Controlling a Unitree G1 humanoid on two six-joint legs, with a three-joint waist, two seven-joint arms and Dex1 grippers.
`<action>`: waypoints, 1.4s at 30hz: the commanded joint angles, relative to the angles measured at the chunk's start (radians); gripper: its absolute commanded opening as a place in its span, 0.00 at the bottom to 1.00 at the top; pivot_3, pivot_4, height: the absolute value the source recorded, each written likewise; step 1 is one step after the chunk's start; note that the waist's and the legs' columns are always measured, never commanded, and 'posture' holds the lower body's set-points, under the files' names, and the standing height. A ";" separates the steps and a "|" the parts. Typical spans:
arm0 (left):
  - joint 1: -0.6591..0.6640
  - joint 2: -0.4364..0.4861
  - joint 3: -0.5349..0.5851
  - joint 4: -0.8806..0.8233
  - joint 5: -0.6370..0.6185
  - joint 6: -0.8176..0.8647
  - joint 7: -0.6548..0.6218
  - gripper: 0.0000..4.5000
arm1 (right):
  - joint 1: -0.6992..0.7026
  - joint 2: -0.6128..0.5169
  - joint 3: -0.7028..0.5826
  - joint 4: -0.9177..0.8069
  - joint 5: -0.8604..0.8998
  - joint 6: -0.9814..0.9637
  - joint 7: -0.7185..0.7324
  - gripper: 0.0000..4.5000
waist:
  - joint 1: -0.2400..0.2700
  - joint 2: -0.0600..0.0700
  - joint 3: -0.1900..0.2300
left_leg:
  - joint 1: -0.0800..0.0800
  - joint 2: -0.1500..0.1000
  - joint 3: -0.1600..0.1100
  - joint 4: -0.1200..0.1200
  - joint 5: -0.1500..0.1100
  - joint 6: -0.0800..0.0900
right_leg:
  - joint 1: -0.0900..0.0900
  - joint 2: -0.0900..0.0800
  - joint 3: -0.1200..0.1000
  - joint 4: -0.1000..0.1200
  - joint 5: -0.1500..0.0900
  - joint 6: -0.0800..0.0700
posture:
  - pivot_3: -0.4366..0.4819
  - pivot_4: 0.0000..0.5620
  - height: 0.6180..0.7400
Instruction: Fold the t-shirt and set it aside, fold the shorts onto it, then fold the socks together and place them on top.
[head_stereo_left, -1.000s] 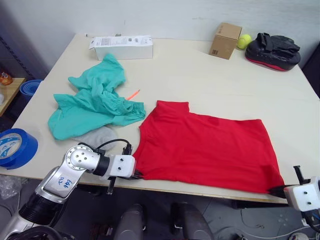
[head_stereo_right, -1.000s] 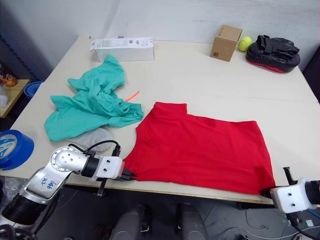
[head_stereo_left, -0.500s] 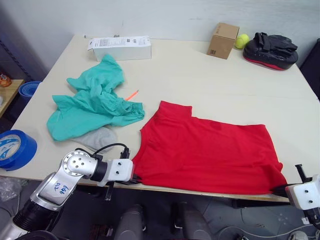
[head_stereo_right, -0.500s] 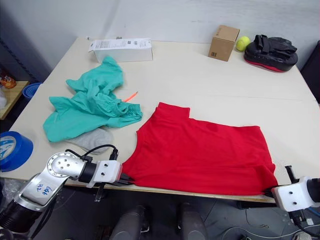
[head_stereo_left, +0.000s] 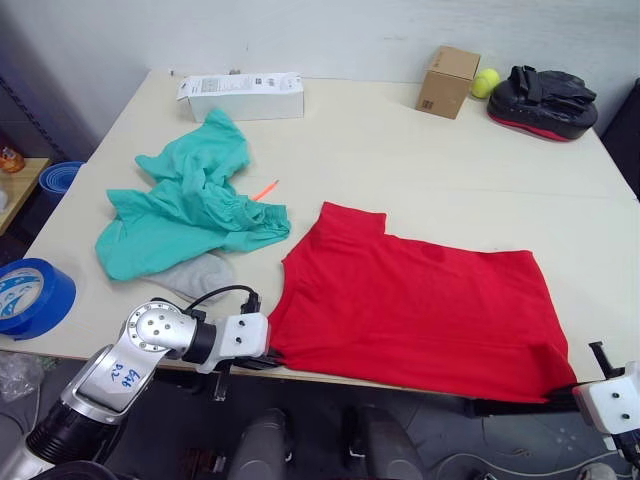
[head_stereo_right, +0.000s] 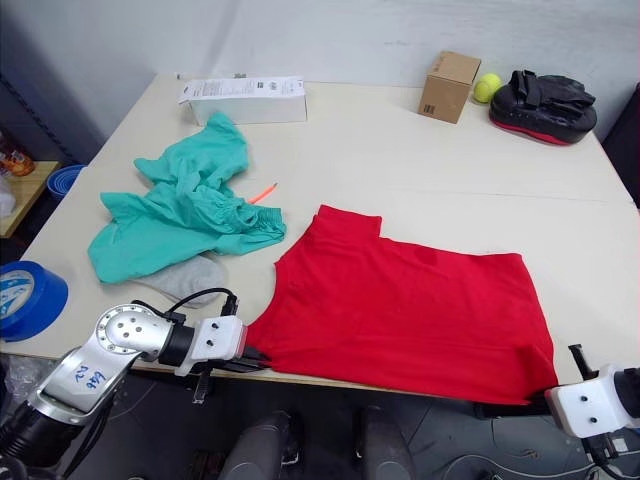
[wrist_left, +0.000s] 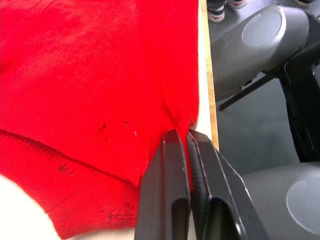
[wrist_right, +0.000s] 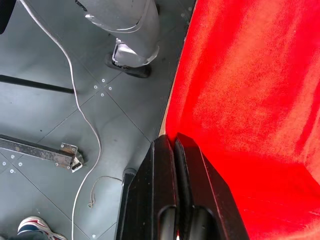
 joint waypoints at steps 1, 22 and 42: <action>-0.001 0.019 0.050 -0.047 -0.071 0.051 -0.020 0.34 | 0.039 -0.019 -0.040 -0.046 0.042 0.035 0.023 0.20 | 0.000 0.000 0.000 | 0.000 0.000 0.000 0.000 0.000 0.000 | 0.000 0.000 0.000 0.000 0.000 0.000 | 0.48 0.27 1.00; -0.686 -0.130 0.147 0.619 -0.322 0.599 0.064 1.00 | -0.644 0.073 0.035 -0.113 0.462 1.243 -0.153 0.99 | 0.004 -0.002 0.002 | -0.005 -0.002 -0.002 0.003 0.004 0.001 | -0.002 -0.002 -0.001 0.000 0.009 0.013 | 0.48 0.27 1.00; -0.971 -0.415 0.097 1.288 -0.054 0.248 0.040 1.00 | -1.095 0.236 0.223 0.389 0.118 1.418 -0.234 0.99 | -0.003 -0.002 0.003 | -0.026 -0.003 0.006 0.023 0.001 0.001 | -0.029 -0.002 0.002 0.027 0.008 0.019 | 0.48 0.27 1.00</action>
